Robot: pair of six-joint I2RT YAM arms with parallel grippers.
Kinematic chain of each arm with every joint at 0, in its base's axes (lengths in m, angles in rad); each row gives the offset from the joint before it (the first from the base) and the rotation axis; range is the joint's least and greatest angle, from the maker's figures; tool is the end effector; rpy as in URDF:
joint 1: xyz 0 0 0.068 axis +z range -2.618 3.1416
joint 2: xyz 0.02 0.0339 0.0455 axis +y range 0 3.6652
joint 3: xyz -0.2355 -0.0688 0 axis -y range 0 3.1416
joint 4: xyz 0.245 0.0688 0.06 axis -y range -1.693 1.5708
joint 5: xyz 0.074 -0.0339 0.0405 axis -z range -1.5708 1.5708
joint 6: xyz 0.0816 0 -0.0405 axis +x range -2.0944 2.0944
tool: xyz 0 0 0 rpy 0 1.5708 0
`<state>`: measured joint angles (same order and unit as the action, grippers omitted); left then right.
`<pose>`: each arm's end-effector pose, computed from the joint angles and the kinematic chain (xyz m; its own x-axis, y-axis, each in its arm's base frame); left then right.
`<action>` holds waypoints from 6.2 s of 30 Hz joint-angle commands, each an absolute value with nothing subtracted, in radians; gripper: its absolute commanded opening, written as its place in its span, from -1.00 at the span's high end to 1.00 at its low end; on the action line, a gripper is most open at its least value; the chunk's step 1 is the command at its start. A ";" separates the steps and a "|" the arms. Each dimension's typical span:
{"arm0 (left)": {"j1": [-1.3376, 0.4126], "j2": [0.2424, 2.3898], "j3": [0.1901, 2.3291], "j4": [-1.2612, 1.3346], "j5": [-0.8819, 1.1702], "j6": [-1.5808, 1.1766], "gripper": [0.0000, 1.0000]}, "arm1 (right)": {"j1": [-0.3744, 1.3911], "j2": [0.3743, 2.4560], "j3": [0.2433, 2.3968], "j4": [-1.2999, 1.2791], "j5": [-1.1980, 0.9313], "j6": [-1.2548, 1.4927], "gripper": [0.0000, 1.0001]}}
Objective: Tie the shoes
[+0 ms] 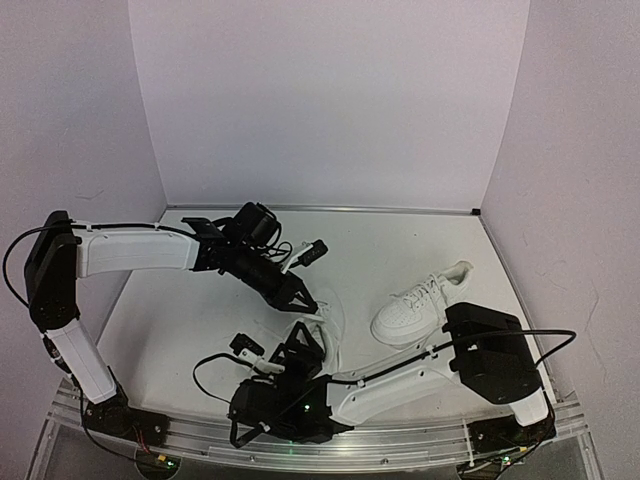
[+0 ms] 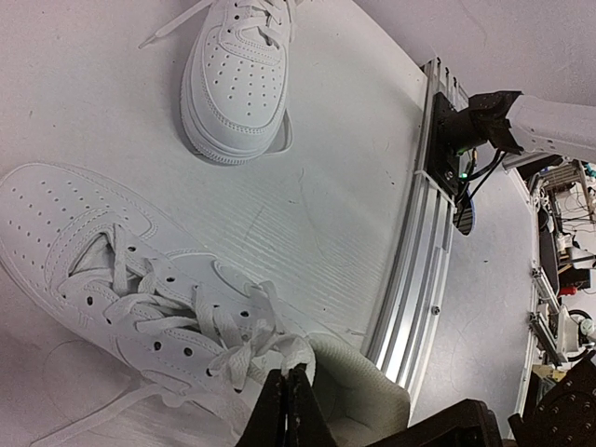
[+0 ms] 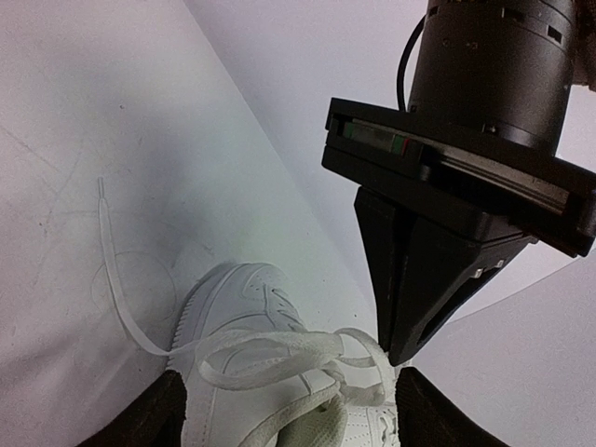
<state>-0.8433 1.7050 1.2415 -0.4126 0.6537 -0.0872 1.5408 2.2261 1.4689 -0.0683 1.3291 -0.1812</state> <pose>0.2198 -0.3215 0.1844 -0.5831 0.5509 -0.5970 0.8040 0.2862 -0.5212 0.0926 0.4436 0.1068 0.0179 -0.8424 -0.5385 -0.2199 0.5221 -0.8241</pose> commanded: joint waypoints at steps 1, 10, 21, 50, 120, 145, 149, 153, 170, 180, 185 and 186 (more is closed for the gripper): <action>-0.840 1.704 1.281 -0.411 0.668 -0.084 1.00 | 1.517 2.219 1.480 -0.075 1.397 -0.158 -0.25; -0.839 1.712 1.280 -0.402 0.664 -0.088 1.00 | 1.520 2.063 1.370 -0.075 1.355 -0.082 0.76; -0.839 1.722 1.292 -0.402 0.654 -0.092 1.00 | 1.513 1.900 1.238 -0.084 1.198 0.091 1.00; -0.839 1.721 1.311 -0.347 0.665 -0.154 1.00 | 1.456 1.688 1.067 0.104 0.641 0.617 0.18; -0.830 1.660 1.235 -0.334 0.545 -0.159 1.00 | 1.296 1.493 0.850 0.056 0.466 1.009 1.00; -0.758 1.610 1.140 -0.325 0.376 -0.195 1.00 | 1.284 1.369 0.701 -0.095 0.502 1.041 1.00; -0.750 1.620 1.147 -0.333 0.370 -0.192 1.00 | 1.284 1.421 0.715 -0.089 0.475 1.027 1.00; -0.751 1.636 1.151 -0.334 0.398 -0.183 1.00 | 1.284 1.506 0.738 -0.027 0.426 0.993 1.00; -0.752 1.607 1.047 -0.245 0.480 -0.213 1.00 | 1.284 1.744 0.900 0.167 0.297 0.884 1.00; -0.750 1.588 1.010 -0.211 0.361 -0.265 1.00 | 1.279 1.473 0.748 0.024 0.438 0.908 1.00; -0.746 1.590 1.006 -0.215 0.296 -0.275 1.00 | 1.271 1.413 0.702 -0.048 0.473 0.939 1.00; -0.741 1.589 1.007 -0.223 0.279 -0.278 1.00 | 1.270 1.412 0.698 -0.055 0.472 0.944 1.00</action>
<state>-0.7565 1.6318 1.0140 -0.2448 0.3607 -0.2604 1.2776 1.4274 0.7330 0.0279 0.4135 0.9136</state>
